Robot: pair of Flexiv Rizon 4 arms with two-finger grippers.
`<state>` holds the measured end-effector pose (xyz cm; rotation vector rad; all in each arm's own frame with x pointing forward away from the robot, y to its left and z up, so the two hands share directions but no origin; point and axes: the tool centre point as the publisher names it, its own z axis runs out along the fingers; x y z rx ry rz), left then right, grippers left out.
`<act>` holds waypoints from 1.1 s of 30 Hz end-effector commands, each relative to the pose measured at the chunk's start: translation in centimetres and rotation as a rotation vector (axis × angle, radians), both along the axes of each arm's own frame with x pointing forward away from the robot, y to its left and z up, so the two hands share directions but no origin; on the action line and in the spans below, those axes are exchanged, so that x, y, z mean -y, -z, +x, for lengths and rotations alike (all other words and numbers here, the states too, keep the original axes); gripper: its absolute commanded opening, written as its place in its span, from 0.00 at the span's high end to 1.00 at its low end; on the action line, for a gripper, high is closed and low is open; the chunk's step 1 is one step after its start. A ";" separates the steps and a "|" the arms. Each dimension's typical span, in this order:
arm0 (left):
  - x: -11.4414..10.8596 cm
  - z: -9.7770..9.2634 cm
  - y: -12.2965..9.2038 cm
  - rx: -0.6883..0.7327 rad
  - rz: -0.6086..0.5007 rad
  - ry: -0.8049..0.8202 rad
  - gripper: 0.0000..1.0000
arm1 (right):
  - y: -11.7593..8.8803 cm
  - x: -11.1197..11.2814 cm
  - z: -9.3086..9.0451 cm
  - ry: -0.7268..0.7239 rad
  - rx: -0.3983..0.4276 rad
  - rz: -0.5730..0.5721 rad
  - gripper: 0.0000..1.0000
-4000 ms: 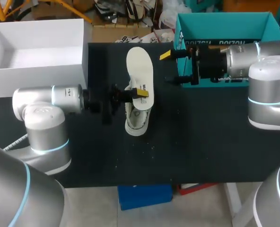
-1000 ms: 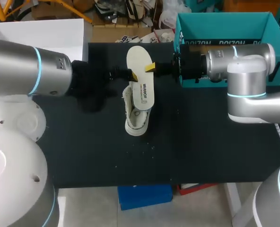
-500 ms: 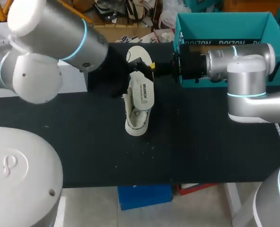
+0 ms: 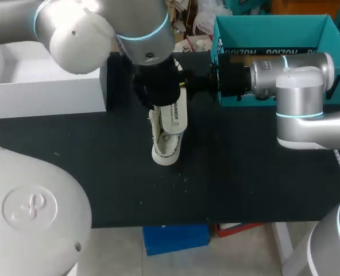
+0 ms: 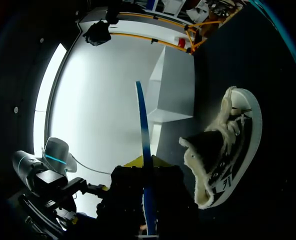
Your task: Take the shoe out of the shoebox, open the shoe tongue, remove and reinsert the insole, then place the shoe into the shoebox
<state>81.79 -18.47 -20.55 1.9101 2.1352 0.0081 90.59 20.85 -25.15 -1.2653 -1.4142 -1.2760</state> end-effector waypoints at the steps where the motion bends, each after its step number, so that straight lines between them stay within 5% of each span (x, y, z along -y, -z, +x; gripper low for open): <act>1: 0.4 0.3 0.2 -0.059 0.441 -0.091 0.00 | 0.0 -0.1 0.0 0.002 0.000 0.000 1.00; 12: 0.3 0.4 0.2 0.012 0.283 -0.090 0.00 | 0.0 -0.1 0.0 0.002 0.000 0.000 1.00; 24: 0.6 1.3 0.3 0.015 0.227 -0.056 0.00 | 0.0 -0.1 0.0 0.002 0.000 0.000 1.00; 33: 0.3 4.7 -0.9 0.031 0.227 -0.040 0.00 | 0.0 -0.1 0.0 0.002 0.000 0.000 1.00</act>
